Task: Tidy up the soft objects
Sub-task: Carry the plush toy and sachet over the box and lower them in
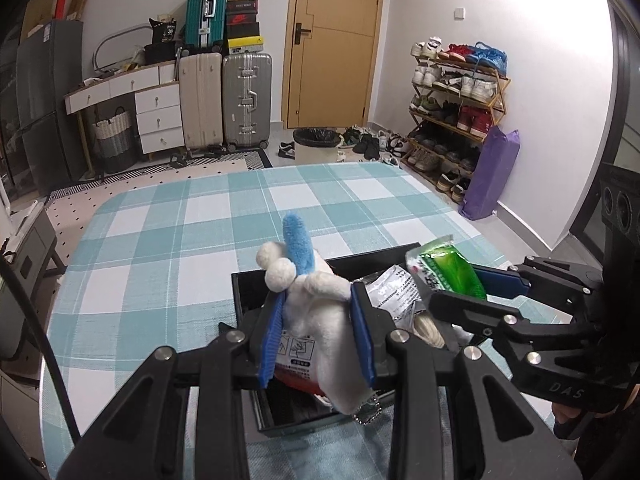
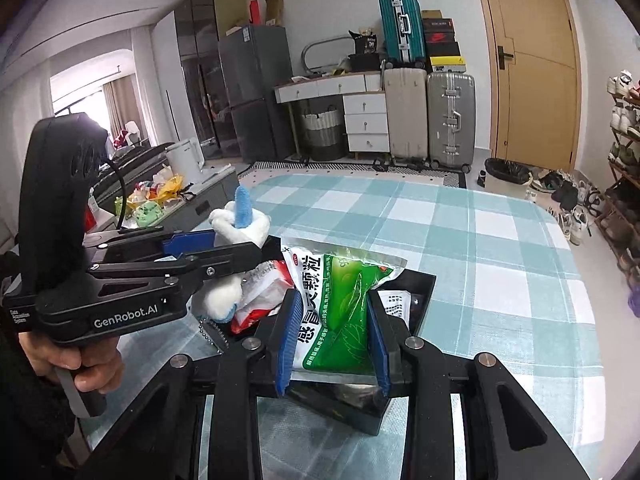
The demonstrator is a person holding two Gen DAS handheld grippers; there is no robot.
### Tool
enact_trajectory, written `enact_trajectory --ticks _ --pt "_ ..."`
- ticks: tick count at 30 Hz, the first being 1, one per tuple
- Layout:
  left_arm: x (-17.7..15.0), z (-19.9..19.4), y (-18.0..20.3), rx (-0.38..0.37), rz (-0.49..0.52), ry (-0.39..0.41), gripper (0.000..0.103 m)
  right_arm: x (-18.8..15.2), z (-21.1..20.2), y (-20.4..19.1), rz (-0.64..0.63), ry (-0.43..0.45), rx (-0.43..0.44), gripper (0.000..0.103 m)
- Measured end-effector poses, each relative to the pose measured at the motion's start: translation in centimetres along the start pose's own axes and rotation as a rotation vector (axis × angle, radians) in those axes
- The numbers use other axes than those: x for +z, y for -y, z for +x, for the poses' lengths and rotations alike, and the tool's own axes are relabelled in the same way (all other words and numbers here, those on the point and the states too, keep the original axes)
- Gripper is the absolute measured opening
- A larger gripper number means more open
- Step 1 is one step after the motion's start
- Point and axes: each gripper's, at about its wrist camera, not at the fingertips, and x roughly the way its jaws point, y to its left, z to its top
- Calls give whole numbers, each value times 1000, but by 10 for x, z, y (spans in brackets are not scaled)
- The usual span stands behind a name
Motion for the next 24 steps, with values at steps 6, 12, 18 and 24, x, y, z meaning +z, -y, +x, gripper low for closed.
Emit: enact_trajectory --ticks 6,12,18,24 --pt "-4 17 7 -24 19 -35 31 0 19 7 3 -31 -9 32" --pt "-2 24 16 -50 42 -40 31 -2 33 12 -5 -65 -41 32" --pt "-2 28 22 -61 57 -48 31 -5 41 19 1 -75 -48 32" --pt "-3 28 25 -60 69 -51 33 -4 34 19 -12 -54 -66 32"
